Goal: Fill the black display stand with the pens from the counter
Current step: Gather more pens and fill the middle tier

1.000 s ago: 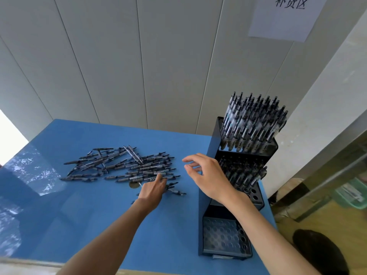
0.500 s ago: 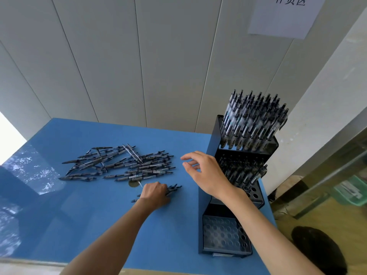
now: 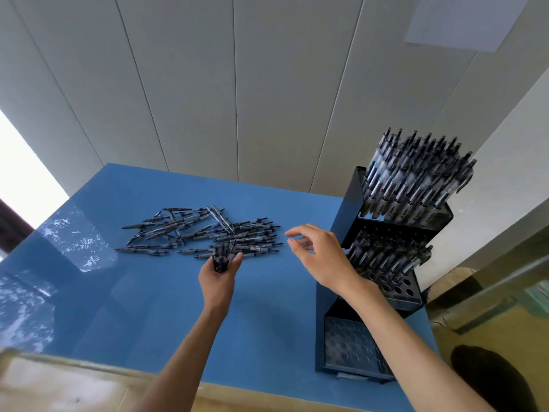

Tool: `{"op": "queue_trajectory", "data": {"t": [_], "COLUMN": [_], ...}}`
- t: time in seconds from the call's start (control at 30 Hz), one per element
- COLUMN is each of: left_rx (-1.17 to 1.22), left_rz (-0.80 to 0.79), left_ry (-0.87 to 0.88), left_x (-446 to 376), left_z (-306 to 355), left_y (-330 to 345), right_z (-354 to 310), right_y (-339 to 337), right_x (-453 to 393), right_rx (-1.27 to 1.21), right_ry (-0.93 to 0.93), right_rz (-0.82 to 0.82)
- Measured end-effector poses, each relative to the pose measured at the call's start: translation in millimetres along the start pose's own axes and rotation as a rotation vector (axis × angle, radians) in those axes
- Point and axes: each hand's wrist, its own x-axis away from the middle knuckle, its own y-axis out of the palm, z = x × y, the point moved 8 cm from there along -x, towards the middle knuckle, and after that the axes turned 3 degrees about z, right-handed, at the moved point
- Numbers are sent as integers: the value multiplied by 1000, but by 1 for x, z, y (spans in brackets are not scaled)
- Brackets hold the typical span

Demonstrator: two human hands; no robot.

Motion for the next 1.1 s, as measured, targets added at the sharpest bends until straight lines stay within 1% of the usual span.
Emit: {"op": "queue_trajectory", "data": {"t": [0.13, 0.2, 0.23, 0.33, 0.5, 0.57, 0.67, 0.73, 0.8, 0.87, 0.97, 1.1], "left_rx": [-158, -235, -235, -155, 12, 79, 154, 164, 146, 116, 91, 61], "left_rz": [-84, -135, -129, -57, -38, -137, -408, -545, -650, -726, -787, -840], "left_ry": [-51, -38, -52, -77, 92, 151, 227, 241, 252, 264, 279, 325], "left_x": [1, 0, -1, -3, -3, 4, 35, 61, 84, 105, 131, 162], "left_z": [-40, -45, -42, -14, 76, 120, 181, 206, 217, 220, 222, 227], "left_y": [-12, -13, -13, -17, -17, -3, 30, 48, 64, 78, 96, 117], "right_z": [-3, -6, -7, -11, -23, -28, -34, -35, -36, -34, -31, -23], "right_y": [2, -2, -5, -10, -20, -30, -53, -71, -91, -110, -135, -155], "right_x": [2, 2, 1, 4, 13, 17, 22, 26, 31, 36, 46, 58], "right_rx": [31, 27, 22, 15, -14, -60, -162, -233, -283, -328, -386, -451], "right_ry": [-14, -19, -22, -34, -68, -73, -59, -46, -43, -51, -52, -31], "right_rz": [-12, 4, 15, 35, 49, 76, 135, 181, 229, 276, 335, 344]}}
